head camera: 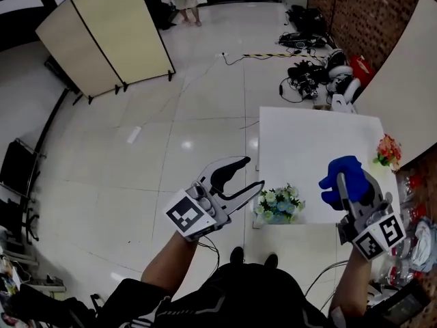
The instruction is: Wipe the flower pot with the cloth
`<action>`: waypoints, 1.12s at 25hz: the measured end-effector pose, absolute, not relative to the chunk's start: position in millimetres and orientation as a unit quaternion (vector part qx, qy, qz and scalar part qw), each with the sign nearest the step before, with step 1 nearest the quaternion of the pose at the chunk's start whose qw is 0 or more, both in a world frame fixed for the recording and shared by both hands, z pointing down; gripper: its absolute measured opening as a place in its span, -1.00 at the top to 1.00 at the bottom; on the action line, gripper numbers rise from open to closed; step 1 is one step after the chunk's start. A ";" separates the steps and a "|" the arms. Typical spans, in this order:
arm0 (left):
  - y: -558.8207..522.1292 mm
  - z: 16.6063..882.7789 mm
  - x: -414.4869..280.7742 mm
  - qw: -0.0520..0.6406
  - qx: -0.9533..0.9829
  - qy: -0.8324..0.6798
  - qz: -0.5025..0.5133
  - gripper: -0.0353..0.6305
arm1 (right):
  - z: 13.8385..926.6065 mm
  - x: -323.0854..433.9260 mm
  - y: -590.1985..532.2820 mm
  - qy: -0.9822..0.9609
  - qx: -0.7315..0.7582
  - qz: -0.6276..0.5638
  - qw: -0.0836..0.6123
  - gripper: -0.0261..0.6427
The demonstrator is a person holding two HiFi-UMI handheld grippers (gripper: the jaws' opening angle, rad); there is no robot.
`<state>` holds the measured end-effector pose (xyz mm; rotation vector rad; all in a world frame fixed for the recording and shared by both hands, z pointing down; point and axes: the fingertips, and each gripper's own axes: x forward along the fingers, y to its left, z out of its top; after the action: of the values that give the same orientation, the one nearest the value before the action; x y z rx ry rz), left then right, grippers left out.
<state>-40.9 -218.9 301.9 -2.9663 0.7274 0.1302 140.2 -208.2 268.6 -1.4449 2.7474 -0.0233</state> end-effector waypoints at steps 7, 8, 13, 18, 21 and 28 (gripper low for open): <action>-220.1 282.7 -41.0 0.002 -0.963 0.264 0.047 0.47 | 260.8 127.3 -206.4 0.889 -0.457 -0.004 0.014 0.68; -221.0 280.4 -43.5 0.002 -0.961 0.273 0.049 0.59 | 259.4 127.0 -205.8 0.889 -0.458 -0.004 0.015 0.68; -232.4 273.3 -61.8 0.000 -0.949 0.310 0.066 0.88 | 256.8 116.2 -204.8 0.888 -0.459 0.002 0.020 0.68; -233.2 279.1 -67.1 0.007 -0.952 0.303 0.047 0.88 | 255.4 100.8 -200.6 0.885 -0.465 -0.002 0.003 0.68; -225.4 289.8 -66.8 0.008 -0.957 0.287 0.029 0.88 | 262.6 93.8 -192.5 0.881 -0.474 -0.004 -0.006 0.68; -205.1 299.8 -60.0 -0.007 -0.961 0.278 0.013 0.88 | 274.8 100.5 -166.1 0.873 -0.487 -0.022 0.005 0.68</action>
<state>-60.0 -205.1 299.8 -3.0314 0.8757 0.0419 100.5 -166.1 274.8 -1.5254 2.7343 -0.0681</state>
